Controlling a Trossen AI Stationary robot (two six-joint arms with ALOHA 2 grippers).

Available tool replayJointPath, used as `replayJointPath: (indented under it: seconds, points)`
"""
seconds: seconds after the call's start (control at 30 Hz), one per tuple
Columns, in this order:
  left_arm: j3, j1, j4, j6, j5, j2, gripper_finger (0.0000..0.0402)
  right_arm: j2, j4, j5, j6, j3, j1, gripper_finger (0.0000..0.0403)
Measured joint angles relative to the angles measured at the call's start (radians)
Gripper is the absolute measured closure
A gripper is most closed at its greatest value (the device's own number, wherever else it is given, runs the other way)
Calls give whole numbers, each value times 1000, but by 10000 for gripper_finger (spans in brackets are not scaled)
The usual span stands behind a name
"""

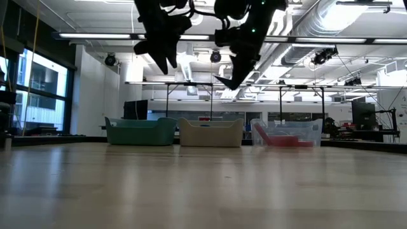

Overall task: Sort & place blocks by color
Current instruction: Put the blue block into the gray bin

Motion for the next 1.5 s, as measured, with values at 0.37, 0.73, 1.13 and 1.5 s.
replayJointPath:
  seconds: [0.37,0.73,1.13,1.5]
  points:
    - [0,69,0,104,0,0,289,2,329,-27,130,0,-164,293]
    - [0,87,12,114,-2,0,289,97,567,-57,263,1,-277,293]
    - [-4,86,52,175,-7,0,289,244,518,-145,363,1,-307,293]
    - [-5,86,89,198,-10,0,289,274,426,-161,400,1,-320,293]
